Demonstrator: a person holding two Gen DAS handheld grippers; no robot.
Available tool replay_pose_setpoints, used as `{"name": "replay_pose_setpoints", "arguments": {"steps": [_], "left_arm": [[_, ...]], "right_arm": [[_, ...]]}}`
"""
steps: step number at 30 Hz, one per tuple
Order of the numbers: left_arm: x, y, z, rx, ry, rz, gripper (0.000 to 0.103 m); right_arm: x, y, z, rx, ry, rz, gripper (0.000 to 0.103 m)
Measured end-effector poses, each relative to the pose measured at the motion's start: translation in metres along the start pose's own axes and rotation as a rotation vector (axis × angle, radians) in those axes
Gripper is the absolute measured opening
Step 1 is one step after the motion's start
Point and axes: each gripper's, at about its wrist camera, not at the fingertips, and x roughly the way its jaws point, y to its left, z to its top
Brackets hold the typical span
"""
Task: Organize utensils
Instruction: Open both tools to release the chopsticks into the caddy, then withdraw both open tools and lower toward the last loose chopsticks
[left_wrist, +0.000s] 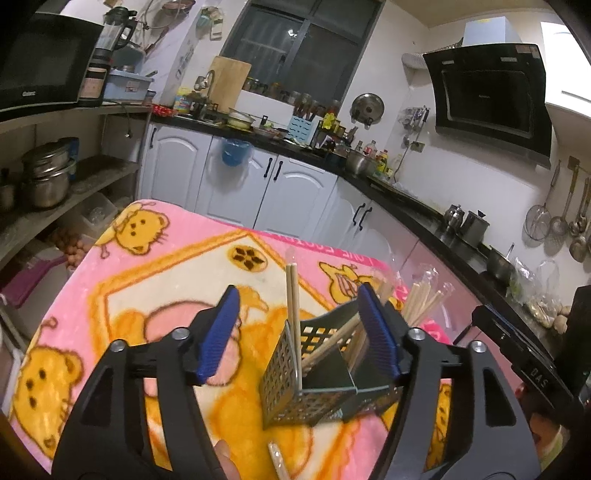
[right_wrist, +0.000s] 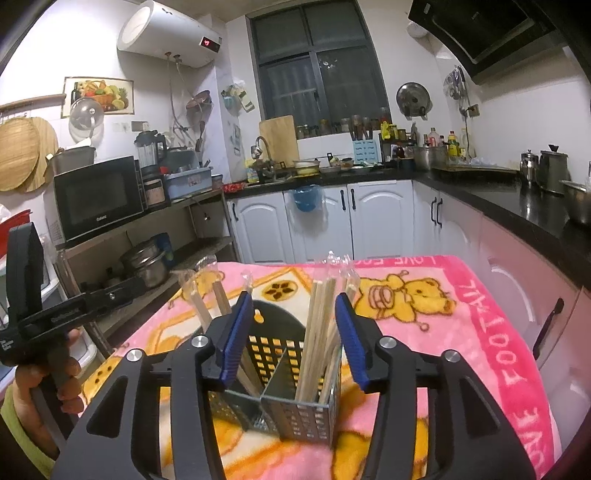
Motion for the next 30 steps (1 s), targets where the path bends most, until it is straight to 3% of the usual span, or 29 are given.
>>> {"name": "replay_pose_setpoints", "arguments": {"steps": [15,30], "left_arm": [[-0.017,-0.002,-0.02,0.013,0.029,-0.01,0.09],[-0.017,-0.001,-0.052,0.028,0.094,0.023,0.092]], "right_arm": [[-0.017,-0.001,-0.024,0.007,0.061,0.002,0.059],[-0.023,-0.004,-0.05,0.02,0.136,0.024,0.062]]}}
